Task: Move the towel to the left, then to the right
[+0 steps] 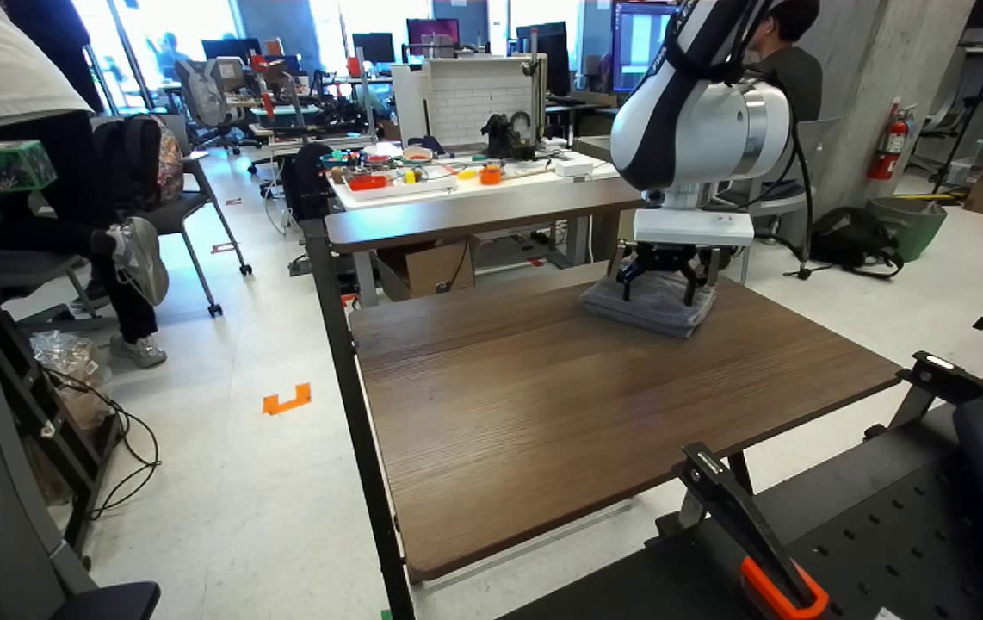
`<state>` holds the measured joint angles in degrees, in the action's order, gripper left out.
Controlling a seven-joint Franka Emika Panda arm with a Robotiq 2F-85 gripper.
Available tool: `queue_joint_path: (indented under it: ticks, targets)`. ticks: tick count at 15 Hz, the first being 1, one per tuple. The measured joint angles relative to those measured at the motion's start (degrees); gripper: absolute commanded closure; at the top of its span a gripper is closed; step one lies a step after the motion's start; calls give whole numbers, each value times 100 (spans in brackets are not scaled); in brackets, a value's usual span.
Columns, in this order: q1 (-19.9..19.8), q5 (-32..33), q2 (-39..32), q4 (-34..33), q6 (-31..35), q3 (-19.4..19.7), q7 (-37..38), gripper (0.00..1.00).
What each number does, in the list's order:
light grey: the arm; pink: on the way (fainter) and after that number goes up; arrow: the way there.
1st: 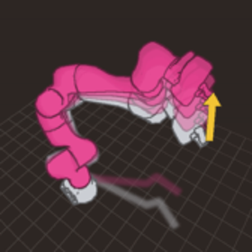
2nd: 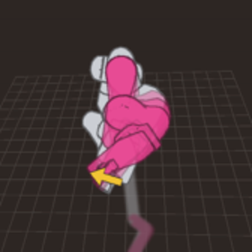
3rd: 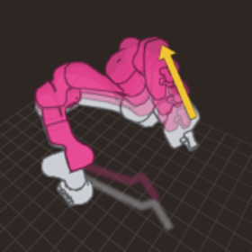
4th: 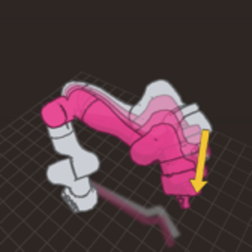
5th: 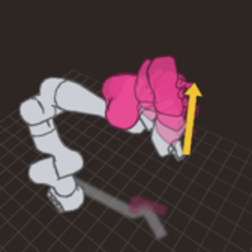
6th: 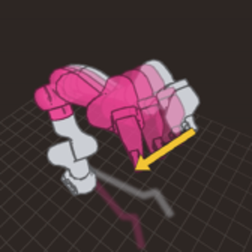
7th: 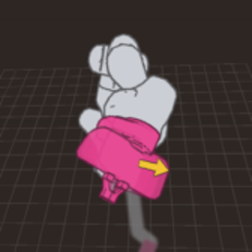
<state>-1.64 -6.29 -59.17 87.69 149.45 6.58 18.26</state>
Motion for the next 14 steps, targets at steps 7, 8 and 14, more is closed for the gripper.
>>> queue_joint_path:
  ticks: [7, 8, 14]
  targets:
    - [541, 135, -20, 292, -4, -79, -156, 0]
    - [630, 148, -37, 318, -14, -92, -155, 0]
    - [1169, 280, -40, 350, -31, -105, -128, 0]
